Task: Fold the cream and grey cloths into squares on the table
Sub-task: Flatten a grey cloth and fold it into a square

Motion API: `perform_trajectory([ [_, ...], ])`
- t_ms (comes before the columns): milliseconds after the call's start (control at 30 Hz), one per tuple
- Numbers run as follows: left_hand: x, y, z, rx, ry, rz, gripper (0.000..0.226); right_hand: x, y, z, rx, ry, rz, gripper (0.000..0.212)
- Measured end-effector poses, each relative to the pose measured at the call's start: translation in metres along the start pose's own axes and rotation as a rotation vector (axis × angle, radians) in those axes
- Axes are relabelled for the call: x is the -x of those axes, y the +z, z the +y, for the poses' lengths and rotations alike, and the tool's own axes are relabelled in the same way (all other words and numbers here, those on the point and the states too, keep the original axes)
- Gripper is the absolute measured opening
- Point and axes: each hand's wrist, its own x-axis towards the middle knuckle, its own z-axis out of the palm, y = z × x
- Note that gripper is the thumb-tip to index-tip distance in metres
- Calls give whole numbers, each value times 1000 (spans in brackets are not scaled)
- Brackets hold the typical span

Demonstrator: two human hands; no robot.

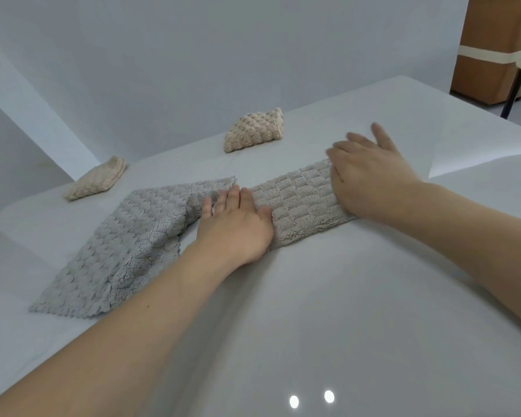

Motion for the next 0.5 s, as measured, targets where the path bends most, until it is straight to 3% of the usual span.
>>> perform_trajectory([
  [100,-11,-13,19,68,100,120,60,5,8,-16,-130,-105,-39,47],
  [200,-13,2,37,93,254,86,58,6,17,-11,-106,-96,-188,55],
  [500,-17,13,28,110,194,-31,63,1,15,3,-89,-20,-276,58],
])
